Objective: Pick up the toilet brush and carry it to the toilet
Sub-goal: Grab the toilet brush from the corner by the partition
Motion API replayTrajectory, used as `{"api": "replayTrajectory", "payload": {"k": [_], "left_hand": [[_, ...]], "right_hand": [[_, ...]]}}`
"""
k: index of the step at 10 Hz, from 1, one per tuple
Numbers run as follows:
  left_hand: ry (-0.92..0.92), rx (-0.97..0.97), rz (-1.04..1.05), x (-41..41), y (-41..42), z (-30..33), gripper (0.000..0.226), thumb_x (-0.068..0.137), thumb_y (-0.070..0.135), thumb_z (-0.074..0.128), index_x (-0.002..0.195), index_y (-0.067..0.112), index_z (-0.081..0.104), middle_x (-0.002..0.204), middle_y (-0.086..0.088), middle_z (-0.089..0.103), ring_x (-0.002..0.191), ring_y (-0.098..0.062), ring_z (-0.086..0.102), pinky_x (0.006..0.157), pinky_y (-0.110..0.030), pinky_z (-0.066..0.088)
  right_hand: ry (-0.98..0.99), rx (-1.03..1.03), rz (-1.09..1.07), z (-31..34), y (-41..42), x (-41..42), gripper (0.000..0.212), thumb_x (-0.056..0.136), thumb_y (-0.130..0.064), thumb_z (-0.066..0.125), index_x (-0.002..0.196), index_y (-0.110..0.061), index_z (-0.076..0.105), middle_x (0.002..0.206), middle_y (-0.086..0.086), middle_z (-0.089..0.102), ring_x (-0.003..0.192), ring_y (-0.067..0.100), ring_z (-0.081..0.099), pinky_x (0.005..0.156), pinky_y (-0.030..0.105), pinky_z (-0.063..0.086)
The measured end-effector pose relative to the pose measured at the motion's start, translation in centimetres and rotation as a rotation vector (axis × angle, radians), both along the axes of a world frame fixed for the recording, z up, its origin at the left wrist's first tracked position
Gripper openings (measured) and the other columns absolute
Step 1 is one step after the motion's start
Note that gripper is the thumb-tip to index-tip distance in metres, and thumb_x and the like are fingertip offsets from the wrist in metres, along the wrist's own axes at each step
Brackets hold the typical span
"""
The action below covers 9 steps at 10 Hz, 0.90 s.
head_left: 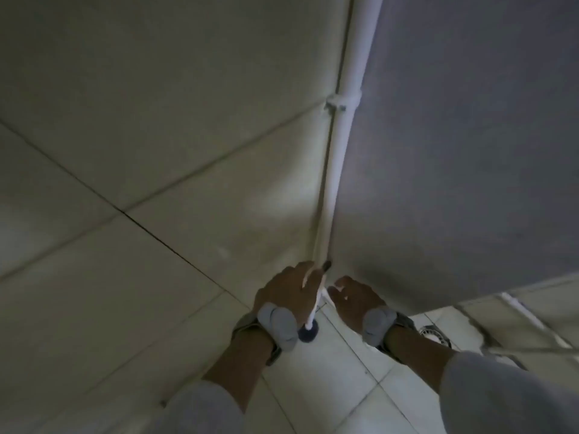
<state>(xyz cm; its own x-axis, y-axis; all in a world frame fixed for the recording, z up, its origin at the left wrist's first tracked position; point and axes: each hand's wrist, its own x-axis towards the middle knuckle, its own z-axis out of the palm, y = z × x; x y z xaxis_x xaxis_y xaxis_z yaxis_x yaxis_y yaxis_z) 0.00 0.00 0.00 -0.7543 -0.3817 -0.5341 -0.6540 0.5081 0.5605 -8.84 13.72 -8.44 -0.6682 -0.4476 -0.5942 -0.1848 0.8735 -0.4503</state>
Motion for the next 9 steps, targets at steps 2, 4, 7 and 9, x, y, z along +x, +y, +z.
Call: {"api": "replayTrajectory", "payload": {"k": [2, 4, 7, 9], "left_hand": [[-0.071, -0.028, -0.059, -0.4, -1.0, -4.5, 0.049, 0.097, 0.051, 0.022, 0.142, 0.039, 0.039, 0.143, 0.003, 0.050, 0.128, -0.022, 0.050, 0.103, -0.036, 0.034], [-0.077, -0.038, -0.101, 0.1, -1.8, -7.2, 0.043, 0.098, 0.045, 0.028, 0.133, 0.030, 0.048, 0.132, 0.000, 0.057, 0.117, -0.022, 0.056, 0.088, -0.029, 0.038], [0.045, 0.019, 0.064, 2.1, -3.2, -7.0, 0.044, 0.098, 0.042, 0.033, 0.117, 0.012, 0.059, 0.112, -0.013, 0.068, 0.105, -0.032, 0.062, 0.091, -0.041, 0.048], [-0.045, 0.107, 0.121, 2.9, -1.8, -4.7, 0.042, 0.099, 0.042, 0.032, 0.131, 0.024, 0.053, 0.131, -0.003, 0.061, 0.116, -0.026, 0.057, 0.092, -0.029, 0.039]], "right_hand": [[-0.083, 0.156, -0.006, -4.7, -2.9, -0.7, 0.067, 0.096, -0.051, 0.042, 0.151, -0.016, 0.026, 0.152, 0.006, 0.043, 0.136, 0.026, 0.047, 0.106, 0.033, 0.038], [-0.153, 0.070, -0.246, -9.6, -5.9, -2.3, 0.064, 0.093, -0.043, 0.053, 0.140, 0.000, 0.044, 0.136, 0.017, 0.058, 0.120, 0.035, 0.060, 0.094, 0.030, 0.052], [-0.319, -0.002, -0.334, -8.4, -7.6, -2.0, 0.032, 0.099, -0.036, 0.047, 0.113, -0.007, 0.052, 0.124, 0.020, 0.062, 0.082, 0.029, 0.066, 0.044, 0.014, 0.049], [-0.134, 0.111, -0.197, -5.0, -4.5, 0.4, 0.067, 0.091, -0.065, 0.038, 0.115, -0.008, 0.064, 0.107, 0.011, 0.073, 0.089, 0.024, 0.069, 0.073, 0.029, 0.052]]}}
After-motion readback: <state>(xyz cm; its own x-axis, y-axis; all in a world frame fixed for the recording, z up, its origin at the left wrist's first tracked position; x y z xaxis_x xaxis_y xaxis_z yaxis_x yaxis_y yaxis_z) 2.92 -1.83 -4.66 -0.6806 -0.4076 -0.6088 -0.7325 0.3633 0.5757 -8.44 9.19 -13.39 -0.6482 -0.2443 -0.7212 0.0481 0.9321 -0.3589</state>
